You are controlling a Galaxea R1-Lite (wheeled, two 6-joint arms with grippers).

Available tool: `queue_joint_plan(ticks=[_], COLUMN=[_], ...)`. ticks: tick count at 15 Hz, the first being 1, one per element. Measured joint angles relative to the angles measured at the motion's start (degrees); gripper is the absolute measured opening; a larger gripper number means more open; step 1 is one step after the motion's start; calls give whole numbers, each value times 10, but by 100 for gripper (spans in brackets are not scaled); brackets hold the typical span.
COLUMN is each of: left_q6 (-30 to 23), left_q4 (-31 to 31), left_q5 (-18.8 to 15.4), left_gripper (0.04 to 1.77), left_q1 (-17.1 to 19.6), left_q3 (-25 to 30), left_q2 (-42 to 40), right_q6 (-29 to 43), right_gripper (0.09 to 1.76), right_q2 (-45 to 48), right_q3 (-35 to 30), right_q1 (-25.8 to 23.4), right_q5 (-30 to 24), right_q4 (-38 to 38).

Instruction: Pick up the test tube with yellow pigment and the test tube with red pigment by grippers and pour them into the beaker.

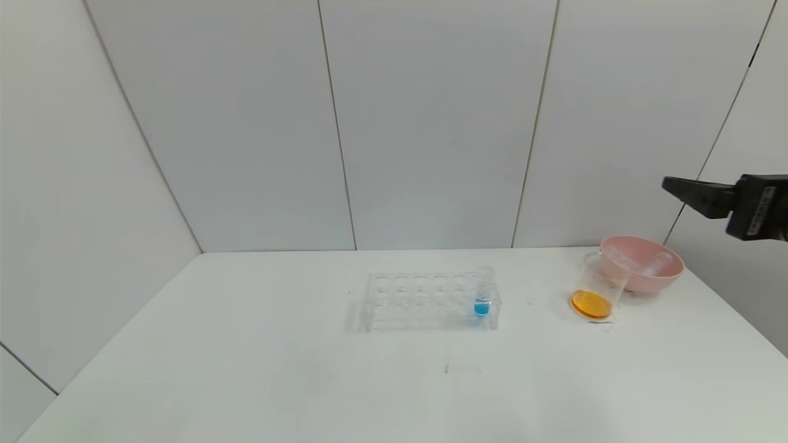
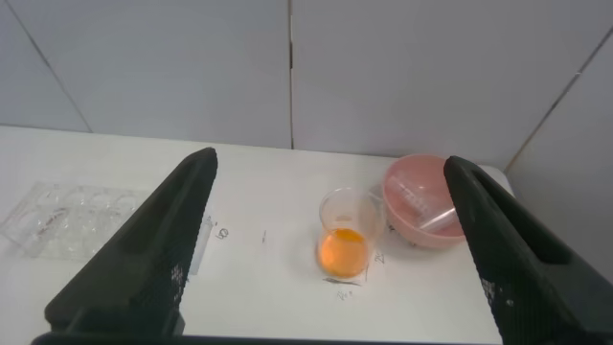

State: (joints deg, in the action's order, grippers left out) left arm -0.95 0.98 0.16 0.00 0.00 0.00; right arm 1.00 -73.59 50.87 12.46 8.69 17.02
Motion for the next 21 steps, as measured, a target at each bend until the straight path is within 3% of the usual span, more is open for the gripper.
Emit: queue_joint_plan(ticks=[2, 5, 8, 13, 16, 21], left_q6=[0, 0, 0, 0, 0, 0], left_q4=[0, 0, 0, 0, 0, 0], left_q5=[0, 0, 0, 0, 0, 0], left_gripper=[172, 172, 172, 172, 172, 172], left_q1=[0, 0, 0, 0, 0, 0], left_q3=[0, 0, 0, 0, 0, 0], left_q2=[0, 0, 0, 0, 0, 0], right_q6=[-15, -58, -95, -207, -254, -273], right_gripper=[170, 170, 170, 170, 170, 170], right_q2=[64, 152, 237, 357, 420, 507], right_q3=[-24, -50, -74, -110, -137, -178], right_q1=[32, 56, 58, 52, 27, -57], right_q5=[65, 98, 132, 251, 271, 267], right_q4=[0, -4, -6, -4, -3, -5])
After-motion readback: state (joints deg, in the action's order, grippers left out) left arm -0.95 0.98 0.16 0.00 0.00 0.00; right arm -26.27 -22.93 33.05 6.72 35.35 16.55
